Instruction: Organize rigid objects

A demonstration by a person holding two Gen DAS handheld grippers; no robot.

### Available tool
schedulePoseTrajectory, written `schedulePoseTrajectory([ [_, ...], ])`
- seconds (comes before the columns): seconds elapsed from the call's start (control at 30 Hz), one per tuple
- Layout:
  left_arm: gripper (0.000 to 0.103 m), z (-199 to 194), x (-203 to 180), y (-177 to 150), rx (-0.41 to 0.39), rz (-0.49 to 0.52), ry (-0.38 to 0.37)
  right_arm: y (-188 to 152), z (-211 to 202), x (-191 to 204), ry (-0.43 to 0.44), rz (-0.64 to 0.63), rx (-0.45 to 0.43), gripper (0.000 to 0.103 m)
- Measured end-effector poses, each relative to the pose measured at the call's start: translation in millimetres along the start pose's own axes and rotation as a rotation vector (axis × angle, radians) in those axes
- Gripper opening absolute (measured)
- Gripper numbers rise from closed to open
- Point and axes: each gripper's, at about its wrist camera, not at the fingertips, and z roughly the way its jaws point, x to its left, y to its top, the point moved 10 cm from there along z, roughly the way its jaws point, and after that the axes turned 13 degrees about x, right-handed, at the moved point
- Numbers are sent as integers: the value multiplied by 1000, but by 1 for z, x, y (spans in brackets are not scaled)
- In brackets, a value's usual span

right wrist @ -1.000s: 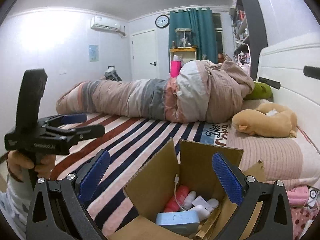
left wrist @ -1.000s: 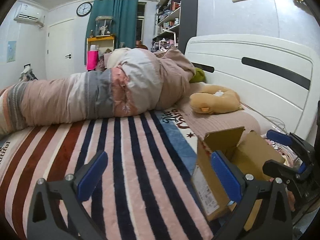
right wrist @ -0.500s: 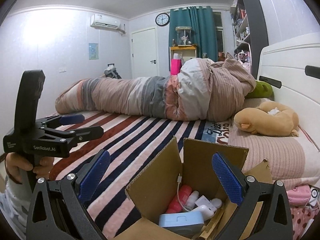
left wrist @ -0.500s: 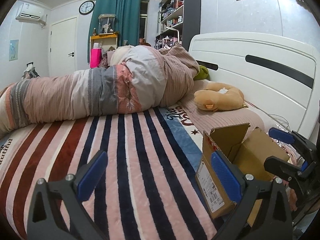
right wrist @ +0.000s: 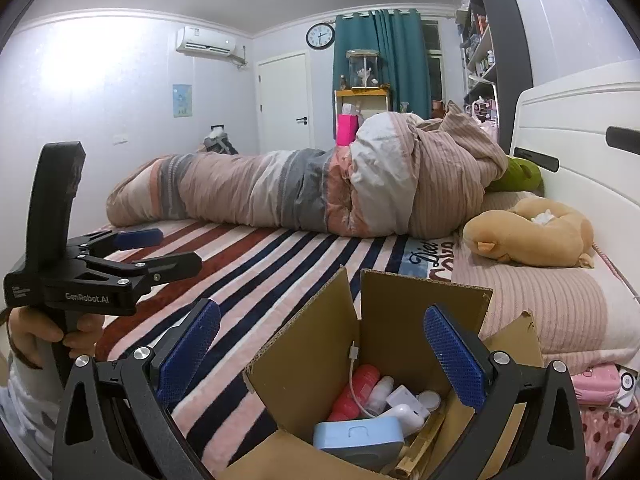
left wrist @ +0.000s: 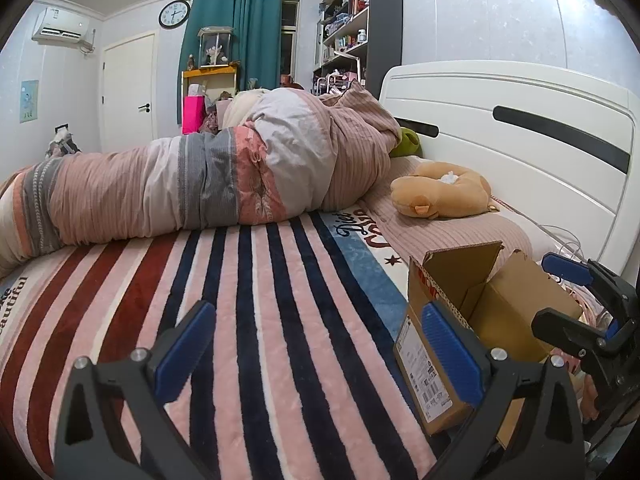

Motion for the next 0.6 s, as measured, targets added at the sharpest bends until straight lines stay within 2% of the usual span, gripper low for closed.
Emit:
schedulePoseTrajectory([
  [0.6, 102, 1, 5, -5, 1, 0, 19, -4, -2, -5, -12, 4, -1, 103],
])
